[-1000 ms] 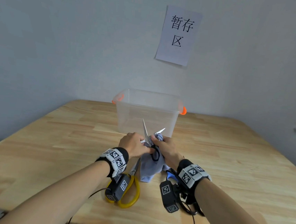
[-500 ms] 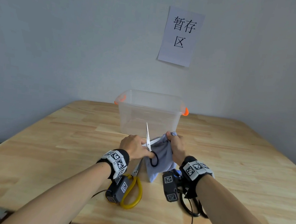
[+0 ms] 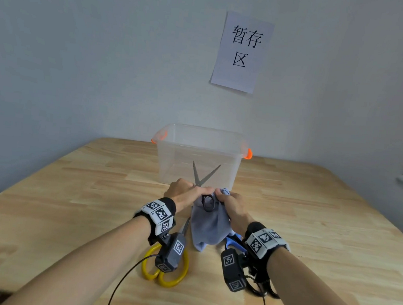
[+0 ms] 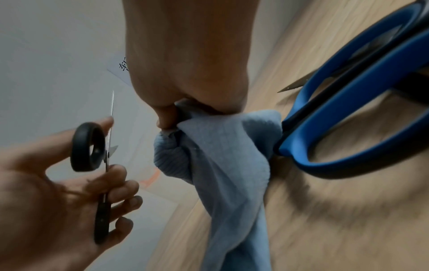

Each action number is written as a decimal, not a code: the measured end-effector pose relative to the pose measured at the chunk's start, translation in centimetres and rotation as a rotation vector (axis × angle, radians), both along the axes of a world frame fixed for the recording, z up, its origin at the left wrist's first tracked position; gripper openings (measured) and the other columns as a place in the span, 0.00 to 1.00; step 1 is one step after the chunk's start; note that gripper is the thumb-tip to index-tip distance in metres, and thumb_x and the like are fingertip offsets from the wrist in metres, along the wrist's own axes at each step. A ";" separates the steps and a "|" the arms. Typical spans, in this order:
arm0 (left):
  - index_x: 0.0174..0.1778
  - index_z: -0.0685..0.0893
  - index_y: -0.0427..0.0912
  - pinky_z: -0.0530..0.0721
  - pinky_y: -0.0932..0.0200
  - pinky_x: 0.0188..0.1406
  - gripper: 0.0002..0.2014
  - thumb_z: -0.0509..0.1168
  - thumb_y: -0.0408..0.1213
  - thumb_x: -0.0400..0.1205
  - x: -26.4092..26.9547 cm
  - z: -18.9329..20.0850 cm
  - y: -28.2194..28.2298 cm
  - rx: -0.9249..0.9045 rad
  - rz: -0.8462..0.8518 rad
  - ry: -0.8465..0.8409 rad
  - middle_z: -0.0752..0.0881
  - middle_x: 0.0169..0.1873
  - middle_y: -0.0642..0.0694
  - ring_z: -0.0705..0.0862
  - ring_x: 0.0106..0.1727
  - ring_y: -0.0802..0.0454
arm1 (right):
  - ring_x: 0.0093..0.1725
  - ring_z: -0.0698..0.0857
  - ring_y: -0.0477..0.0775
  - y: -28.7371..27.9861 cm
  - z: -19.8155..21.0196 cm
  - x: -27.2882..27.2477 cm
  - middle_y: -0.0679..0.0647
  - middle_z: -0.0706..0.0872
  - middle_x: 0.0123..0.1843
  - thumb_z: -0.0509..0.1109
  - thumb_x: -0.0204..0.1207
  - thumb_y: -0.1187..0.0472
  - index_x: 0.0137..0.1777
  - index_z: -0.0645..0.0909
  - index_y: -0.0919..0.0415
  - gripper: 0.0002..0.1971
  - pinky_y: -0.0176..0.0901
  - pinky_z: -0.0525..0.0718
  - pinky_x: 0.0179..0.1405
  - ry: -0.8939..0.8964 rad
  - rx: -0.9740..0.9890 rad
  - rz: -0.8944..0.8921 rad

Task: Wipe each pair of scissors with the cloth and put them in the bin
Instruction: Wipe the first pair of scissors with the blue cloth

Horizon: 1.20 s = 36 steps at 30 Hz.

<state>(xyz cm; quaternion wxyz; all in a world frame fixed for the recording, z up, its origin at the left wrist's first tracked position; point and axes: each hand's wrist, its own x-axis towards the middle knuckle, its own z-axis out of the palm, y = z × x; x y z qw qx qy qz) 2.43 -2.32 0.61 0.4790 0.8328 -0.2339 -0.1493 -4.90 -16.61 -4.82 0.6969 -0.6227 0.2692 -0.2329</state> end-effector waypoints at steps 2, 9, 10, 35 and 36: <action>0.31 0.87 0.41 0.73 0.58 0.33 0.19 0.76 0.56 0.72 -0.1 0.1 0.1 -0.049 -0.022 0.050 0.82 0.28 0.51 0.78 0.33 0.53 | 0.45 0.88 0.60 -0.2 0.0 0.0 0.59 0.90 0.37 0.72 0.82 0.59 0.37 0.87 0.62 0.12 0.57 0.86 0.58 0.003 -0.013 0.000; 0.28 0.81 0.47 0.71 0.56 0.39 0.10 0.73 0.47 0.65 -0.9 0.3 -0.1 -0.113 -0.175 0.191 0.81 0.26 0.52 0.77 0.36 0.51 | 0.51 0.89 0.64 -0.3 -0.3 0.0 0.67 0.91 0.46 0.75 0.80 0.59 0.42 0.88 0.66 0.10 0.61 0.86 0.62 0.019 -0.030 0.007; 0.29 0.82 0.47 0.71 0.58 0.38 0.09 0.74 0.45 0.66 -1.1 0.4 -0.1 -0.120 -0.186 0.189 0.82 0.27 0.52 0.78 0.37 0.52 | 0.52 0.89 0.65 -0.4 -0.4 0.0 0.67 0.91 0.47 0.74 0.80 0.59 0.41 0.88 0.65 0.10 0.61 0.86 0.63 0.015 -0.025 0.013; 0.41 0.81 0.33 0.75 0.67 0.23 0.07 0.65 0.26 0.86 0.7 -2.2 -1.2 -0.228 -0.184 0.256 0.80 0.28 0.42 0.77 0.27 0.52 | 0.51 0.88 0.60 -1.1 -0.4 -0.7 0.62 0.90 0.45 0.70 0.83 0.57 0.45 0.86 0.63 0.10 0.58 0.85 0.62 -0.024 -0.077 0.065; 0.42 0.83 0.33 0.74 0.67 0.22 0.06 0.66 0.27 0.85 0.8 -2.3 -1.2 -0.252 -0.169 0.251 0.79 0.28 0.43 0.75 0.26 0.54 | 0.52 0.88 0.61 -1.0 -0.4 -0.7 0.63 0.90 0.46 0.70 0.84 0.56 0.46 0.86 0.64 0.11 0.58 0.85 0.62 -0.022 -0.076 0.075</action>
